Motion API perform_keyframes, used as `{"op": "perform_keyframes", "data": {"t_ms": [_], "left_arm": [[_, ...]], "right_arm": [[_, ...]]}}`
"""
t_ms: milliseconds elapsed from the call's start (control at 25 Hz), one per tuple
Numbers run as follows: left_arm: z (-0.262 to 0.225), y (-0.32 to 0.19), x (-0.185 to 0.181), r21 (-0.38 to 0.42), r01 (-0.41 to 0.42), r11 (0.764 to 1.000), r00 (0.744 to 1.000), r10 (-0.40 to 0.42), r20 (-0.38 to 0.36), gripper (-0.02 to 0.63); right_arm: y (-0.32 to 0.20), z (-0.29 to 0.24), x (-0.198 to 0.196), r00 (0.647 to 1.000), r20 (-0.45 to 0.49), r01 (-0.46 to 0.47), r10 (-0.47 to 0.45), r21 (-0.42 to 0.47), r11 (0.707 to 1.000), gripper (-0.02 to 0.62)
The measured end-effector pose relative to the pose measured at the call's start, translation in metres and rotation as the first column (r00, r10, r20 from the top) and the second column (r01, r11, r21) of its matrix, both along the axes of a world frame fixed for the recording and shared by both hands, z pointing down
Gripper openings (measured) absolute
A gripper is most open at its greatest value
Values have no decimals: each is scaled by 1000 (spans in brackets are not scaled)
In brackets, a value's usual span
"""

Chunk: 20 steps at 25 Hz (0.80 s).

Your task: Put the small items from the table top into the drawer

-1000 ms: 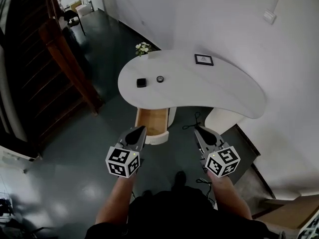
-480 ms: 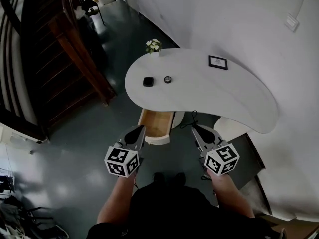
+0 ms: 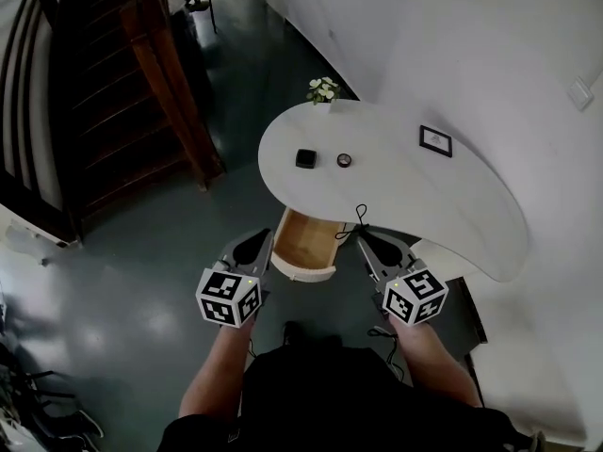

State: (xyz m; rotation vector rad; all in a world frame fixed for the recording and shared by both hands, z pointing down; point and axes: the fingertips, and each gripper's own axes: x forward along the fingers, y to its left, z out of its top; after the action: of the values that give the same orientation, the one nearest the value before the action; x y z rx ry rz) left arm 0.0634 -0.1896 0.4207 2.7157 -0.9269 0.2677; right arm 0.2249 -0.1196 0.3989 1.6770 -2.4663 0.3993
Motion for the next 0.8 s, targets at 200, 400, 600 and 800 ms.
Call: {"op": "perform_keyframes", "data": {"t_ms": [200, 400, 600, 800], "left_arm": [[-5, -33, -38, 15, 29, 999, 999, -29, -17, 11], [6, -44, -56, -1, 43, 999, 999, -43, -25, 11], [26, -55, -61, -42, 66, 997, 997, -67, -26, 11], [45, -69, -62, -80, 101, 992, 995, -102, -6, 11]], "right_arm": [[-31, 3, -39, 999, -23, 37, -38, -15, 999, 29], [-54, 17, -59, 995, -61, 72, -75, -52, 996, 29], [-77, 38, -69, 987, -94, 119, -128, -100, 988, 29], [-98, 68, -72, 976, -103, 173, -192, -163, 971, 29]]}}
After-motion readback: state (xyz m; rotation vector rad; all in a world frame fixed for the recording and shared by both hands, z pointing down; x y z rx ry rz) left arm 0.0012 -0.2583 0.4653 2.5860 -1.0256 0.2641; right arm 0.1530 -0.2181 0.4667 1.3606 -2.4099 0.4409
